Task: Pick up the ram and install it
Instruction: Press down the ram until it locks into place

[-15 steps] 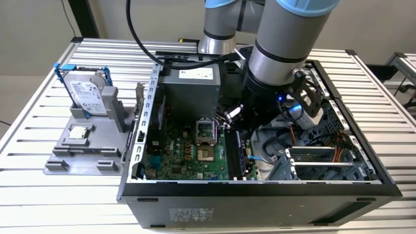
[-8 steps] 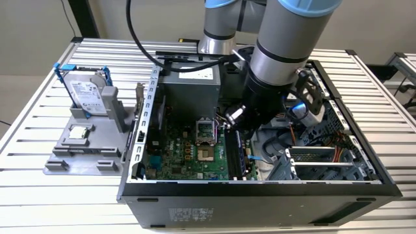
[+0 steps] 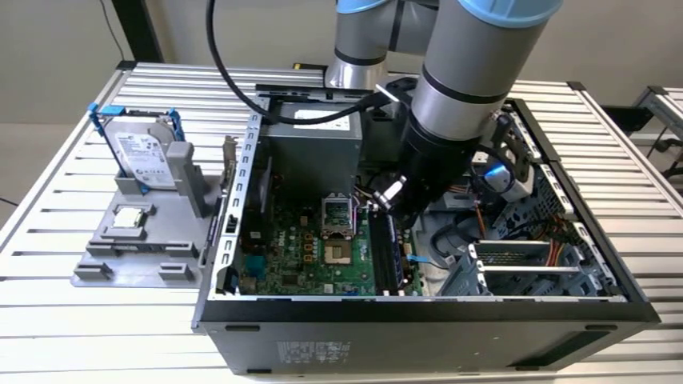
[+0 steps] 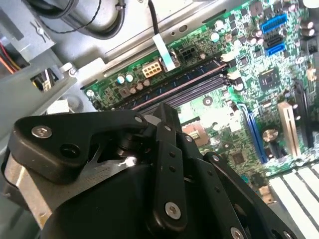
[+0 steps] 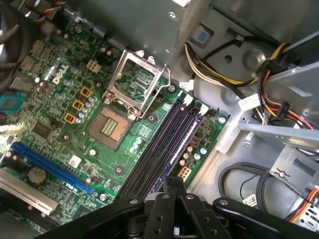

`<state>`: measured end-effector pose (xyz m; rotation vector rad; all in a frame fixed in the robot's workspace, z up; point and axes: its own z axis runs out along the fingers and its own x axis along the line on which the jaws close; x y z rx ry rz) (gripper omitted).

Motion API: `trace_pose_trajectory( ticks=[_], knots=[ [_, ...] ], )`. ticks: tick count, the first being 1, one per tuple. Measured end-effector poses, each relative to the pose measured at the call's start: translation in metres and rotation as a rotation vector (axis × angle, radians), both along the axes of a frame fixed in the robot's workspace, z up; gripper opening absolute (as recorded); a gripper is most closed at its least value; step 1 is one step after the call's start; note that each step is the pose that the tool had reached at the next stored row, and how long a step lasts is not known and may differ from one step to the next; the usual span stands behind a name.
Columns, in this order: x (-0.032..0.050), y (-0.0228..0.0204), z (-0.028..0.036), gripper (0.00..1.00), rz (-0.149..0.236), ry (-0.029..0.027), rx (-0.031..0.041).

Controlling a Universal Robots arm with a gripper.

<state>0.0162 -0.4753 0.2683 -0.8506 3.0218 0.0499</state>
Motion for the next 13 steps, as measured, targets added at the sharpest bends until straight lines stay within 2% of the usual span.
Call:
trace_pose_trajectory(
  ticks=[13],
  knots=[
    [0.0015, 0.0000, 0.0000, 0.00, 0.140, 0.0000, 0.0011]
  ],
)
